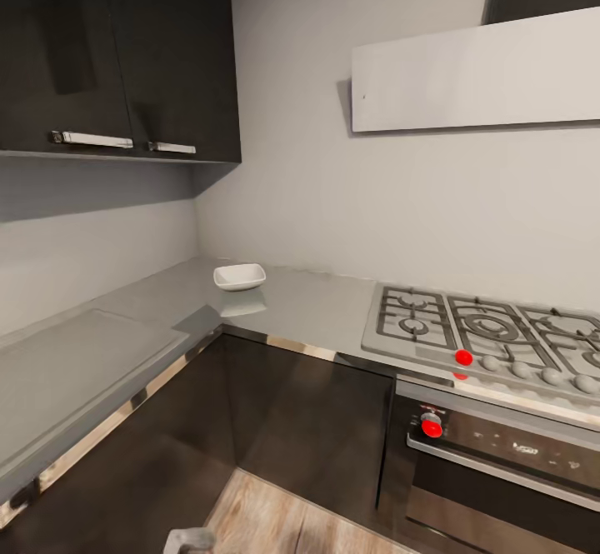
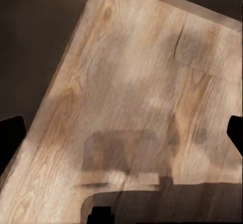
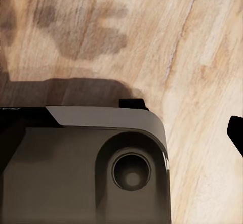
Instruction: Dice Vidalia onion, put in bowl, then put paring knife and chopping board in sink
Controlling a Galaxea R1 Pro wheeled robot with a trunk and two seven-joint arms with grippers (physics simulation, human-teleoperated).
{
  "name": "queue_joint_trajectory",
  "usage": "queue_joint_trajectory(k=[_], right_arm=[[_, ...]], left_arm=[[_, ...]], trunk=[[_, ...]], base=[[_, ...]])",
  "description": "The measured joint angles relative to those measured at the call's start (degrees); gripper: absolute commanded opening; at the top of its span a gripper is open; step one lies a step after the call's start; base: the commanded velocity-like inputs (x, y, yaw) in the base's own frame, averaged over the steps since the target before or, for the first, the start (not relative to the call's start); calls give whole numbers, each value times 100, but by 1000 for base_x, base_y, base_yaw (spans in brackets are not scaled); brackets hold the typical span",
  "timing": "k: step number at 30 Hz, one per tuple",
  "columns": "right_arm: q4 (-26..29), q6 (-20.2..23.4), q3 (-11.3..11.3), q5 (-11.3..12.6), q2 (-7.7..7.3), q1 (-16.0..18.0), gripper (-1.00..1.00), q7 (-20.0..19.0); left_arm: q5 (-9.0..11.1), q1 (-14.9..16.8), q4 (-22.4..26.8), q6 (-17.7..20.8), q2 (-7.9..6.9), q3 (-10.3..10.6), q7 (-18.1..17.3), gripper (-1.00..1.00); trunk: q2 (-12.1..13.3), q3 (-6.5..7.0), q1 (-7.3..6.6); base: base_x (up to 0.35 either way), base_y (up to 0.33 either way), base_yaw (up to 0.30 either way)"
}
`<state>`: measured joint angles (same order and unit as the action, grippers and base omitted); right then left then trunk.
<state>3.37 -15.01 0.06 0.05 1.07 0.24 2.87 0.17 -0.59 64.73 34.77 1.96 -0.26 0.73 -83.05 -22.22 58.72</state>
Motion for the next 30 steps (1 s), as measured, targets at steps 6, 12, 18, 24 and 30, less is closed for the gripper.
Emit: queue_joint_trajectory(k=[6,12,18,24,30], right_arm=[[5,-21,-9,-24,11,0,100,8],[32,-40,-12,-28,2,0,100,9],[173,-47,-16,-36,-8,0,100,9],[252,-48,-15,-37,-4,0,100,9],[455,-43,-13,-42,-3,1,100,16]], left_arm=[[-21,-1,1687,237,-17,-5,-1,100],[-33,64,2369,320,-40,-13,-4,100],[-34,440,2417,341,19,-14,-9,100],[-34,1146,2424,689,28,-14,-3,100],[-33,2444,2425,1574,53,-14,-2,100]], trunk=[[0,0,0],[0,-1,0],[1,1,0],[1,1,0],[1,2,0]], base=[[0,0,0],[0,0,0],[0,0,0],[0,0,0],[0,0,0]])
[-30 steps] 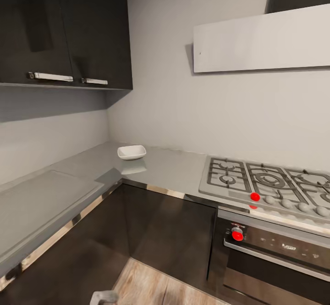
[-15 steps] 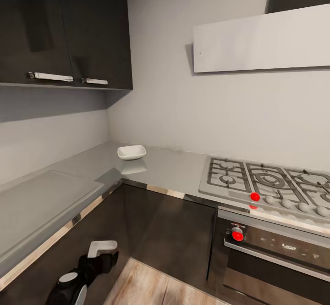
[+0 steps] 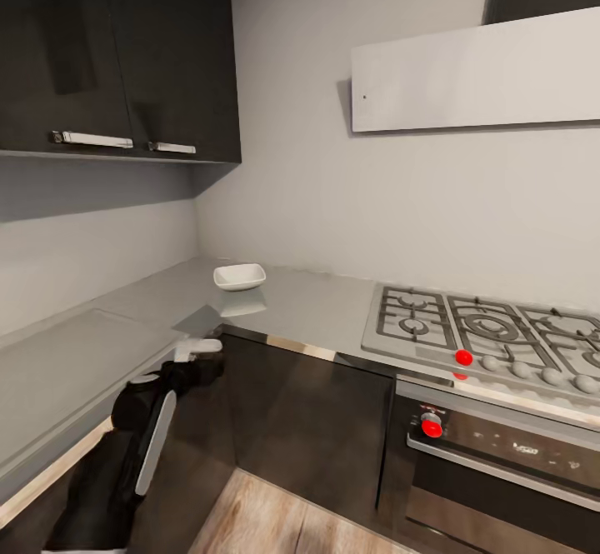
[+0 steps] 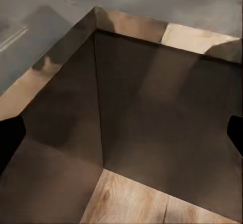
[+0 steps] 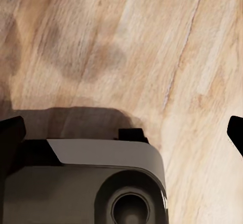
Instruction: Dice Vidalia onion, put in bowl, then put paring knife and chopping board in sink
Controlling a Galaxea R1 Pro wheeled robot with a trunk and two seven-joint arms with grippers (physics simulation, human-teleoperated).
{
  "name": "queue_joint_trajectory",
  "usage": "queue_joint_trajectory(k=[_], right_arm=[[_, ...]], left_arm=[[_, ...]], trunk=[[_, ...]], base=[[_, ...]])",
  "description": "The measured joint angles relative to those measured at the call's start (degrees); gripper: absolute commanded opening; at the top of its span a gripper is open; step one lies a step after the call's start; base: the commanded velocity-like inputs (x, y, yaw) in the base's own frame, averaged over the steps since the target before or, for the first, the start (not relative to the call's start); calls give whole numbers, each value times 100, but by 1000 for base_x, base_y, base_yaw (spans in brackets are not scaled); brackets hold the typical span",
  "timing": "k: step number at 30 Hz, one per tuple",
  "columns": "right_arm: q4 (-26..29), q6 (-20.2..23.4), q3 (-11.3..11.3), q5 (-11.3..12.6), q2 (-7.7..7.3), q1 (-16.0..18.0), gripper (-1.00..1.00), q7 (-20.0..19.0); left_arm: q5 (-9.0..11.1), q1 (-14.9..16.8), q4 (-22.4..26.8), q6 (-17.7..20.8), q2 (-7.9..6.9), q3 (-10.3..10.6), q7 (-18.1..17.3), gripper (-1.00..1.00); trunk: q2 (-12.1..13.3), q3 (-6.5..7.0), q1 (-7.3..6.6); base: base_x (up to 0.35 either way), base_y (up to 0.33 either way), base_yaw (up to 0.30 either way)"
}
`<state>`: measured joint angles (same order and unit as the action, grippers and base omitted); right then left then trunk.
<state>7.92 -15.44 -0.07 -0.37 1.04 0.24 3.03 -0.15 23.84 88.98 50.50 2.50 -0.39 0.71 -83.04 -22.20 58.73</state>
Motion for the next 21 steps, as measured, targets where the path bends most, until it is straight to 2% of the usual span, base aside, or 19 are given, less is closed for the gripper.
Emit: queue_joint_trajectory(k=[1,4,6,11,12,14,21], right_arm=[[26,1,0,1,0,0,100,1],[61,3,0,-2,0,1,100,1],[94,4,0,0,0,0,100,1],[184,4,0,-2,-7,2,100,1],[222,6,0,-3,-8,1,100,1],[238,6,0,-3,-8,0,100,1],[262,12,0,-3,-1,2,100,1]], left_arm=[[-1,247,0,161,4,0,0,100],[1,734,0,467,44,0,5,100],[5,1148,0,586,173,0,7,100],[-2,1671,-4,636,339,0,38,100],[0,1846,-12,641,382,0,119,100],[-4,1974,-40,645,404,-1,211,100],[-10,2729,-713,671,455,-1,692,100]], trunk=[[0,0,0],[0,0,0],[0,-1,0],[0,-1,0],[0,0,0],[0,-1,0],[0,-1,0]], base=[[0,0,0],[0,0,0],[0,0,0],[0,0,0],[0,0,0],[0,0,0],[0,0,0]])
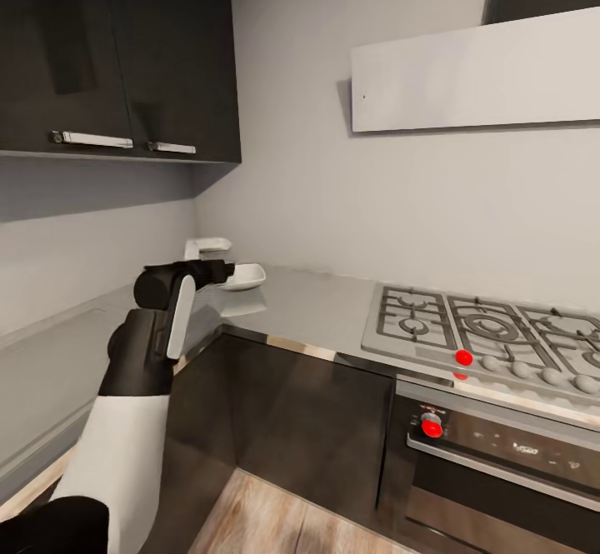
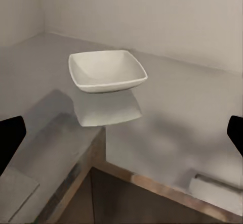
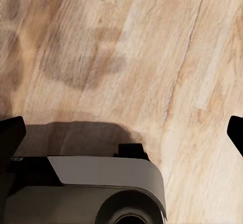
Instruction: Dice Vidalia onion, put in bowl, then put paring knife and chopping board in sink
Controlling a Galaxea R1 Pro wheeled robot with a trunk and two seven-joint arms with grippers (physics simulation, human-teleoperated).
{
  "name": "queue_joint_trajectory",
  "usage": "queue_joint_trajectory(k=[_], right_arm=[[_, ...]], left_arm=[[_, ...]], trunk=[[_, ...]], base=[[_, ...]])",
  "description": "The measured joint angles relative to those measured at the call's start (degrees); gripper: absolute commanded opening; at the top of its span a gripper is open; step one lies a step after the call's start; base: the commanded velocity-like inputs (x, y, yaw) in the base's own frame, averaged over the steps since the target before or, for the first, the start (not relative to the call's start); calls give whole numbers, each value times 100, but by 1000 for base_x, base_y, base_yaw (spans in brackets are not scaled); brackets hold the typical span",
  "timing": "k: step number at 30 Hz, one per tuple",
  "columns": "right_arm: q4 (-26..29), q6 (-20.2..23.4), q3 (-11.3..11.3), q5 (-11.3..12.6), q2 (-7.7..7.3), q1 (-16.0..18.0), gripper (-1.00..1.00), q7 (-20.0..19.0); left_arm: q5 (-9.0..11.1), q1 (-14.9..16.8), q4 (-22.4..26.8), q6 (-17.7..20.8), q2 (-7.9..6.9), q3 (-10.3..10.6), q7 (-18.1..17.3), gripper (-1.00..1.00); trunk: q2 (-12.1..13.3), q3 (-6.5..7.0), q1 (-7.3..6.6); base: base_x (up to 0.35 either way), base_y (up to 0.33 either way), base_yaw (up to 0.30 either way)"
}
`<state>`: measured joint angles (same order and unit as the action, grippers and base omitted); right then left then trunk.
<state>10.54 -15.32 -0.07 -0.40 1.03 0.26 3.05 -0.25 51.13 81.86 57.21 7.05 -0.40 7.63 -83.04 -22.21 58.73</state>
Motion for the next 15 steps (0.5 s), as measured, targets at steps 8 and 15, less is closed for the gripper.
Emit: queue_joint_trajectory(k=[8,15], right_arm=[[2,0,0,0,1,-2,100,22],[2,-7,0,4,-2,-2,100,22]], left_arm=[[1,394,-425,40,-191,-2,550,100],[92,410,-319,88,-598,-12,163,100]], trunk=[[0,0,0],[0,0,0]], base=[[0,0,0],[0,0,0]])
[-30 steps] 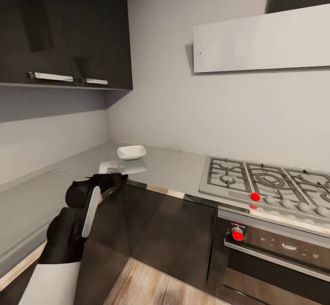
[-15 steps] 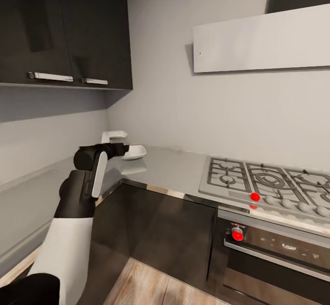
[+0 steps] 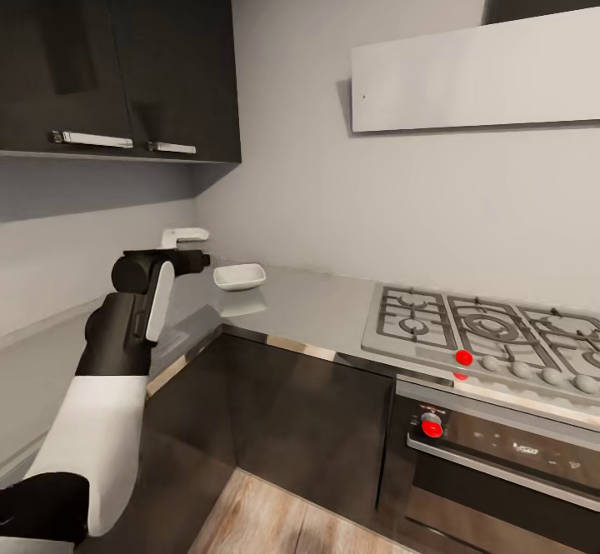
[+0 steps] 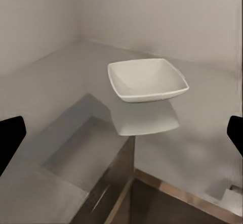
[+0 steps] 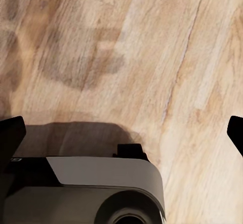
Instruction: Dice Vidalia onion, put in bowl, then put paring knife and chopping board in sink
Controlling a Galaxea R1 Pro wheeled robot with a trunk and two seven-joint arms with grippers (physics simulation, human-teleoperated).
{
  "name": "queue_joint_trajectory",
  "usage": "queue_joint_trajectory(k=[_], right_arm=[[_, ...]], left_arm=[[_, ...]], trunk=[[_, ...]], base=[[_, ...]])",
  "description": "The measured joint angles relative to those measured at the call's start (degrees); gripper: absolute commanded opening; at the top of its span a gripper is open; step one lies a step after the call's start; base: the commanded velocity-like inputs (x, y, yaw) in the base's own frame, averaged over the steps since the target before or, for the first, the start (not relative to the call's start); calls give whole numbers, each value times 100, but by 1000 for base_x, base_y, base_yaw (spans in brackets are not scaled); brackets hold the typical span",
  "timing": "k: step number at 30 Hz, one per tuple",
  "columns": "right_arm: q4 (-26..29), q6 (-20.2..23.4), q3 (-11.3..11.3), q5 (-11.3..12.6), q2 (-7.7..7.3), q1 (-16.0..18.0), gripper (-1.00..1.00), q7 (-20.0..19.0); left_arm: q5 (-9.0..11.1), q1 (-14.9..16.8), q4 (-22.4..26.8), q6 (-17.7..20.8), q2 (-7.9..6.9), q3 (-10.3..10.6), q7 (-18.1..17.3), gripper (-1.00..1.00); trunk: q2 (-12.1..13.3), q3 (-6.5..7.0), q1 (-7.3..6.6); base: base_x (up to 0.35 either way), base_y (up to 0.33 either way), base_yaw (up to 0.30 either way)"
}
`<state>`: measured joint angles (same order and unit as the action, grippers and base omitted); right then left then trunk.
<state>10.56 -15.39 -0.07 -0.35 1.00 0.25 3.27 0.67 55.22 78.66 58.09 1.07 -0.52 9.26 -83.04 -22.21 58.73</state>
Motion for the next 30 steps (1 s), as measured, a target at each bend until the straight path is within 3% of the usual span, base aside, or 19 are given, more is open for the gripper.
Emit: queue_joint_trajectory(k=[1,3,5,9,21,30], right_arm=[[0,0,0,1,1,0,100,-1],[-1,-1,0,3,2,0,100,-4],[-5,-1,0,3,3,1,100,-4],[-8,-1,0,3,3,2,100,-5],[-16,-2,0,7,3,0,100,-5],[-18,-2,-6,11,3,0,100,-5]], left_arm=[[9,0,15,1,-46,-1,-101,100],[15,1,92,5,-352,-15,-728,100],[33,1,159,3,-526,-10,-1110,100],[33,1,309,1,-706,-7,-1724,100],[27,1,739,0,-963,14,-1914,100],[11,2,835,1,-991,22,-1915,100]], trunk=[[0,0,0],[0,0,0],[0,0,0],[0,0,0],[0,0,0],[0,0,0]], base=[[0,0,0],[0,0,0],[0,0,0],[0,0,0],[0,0,0],[0,0,0]])
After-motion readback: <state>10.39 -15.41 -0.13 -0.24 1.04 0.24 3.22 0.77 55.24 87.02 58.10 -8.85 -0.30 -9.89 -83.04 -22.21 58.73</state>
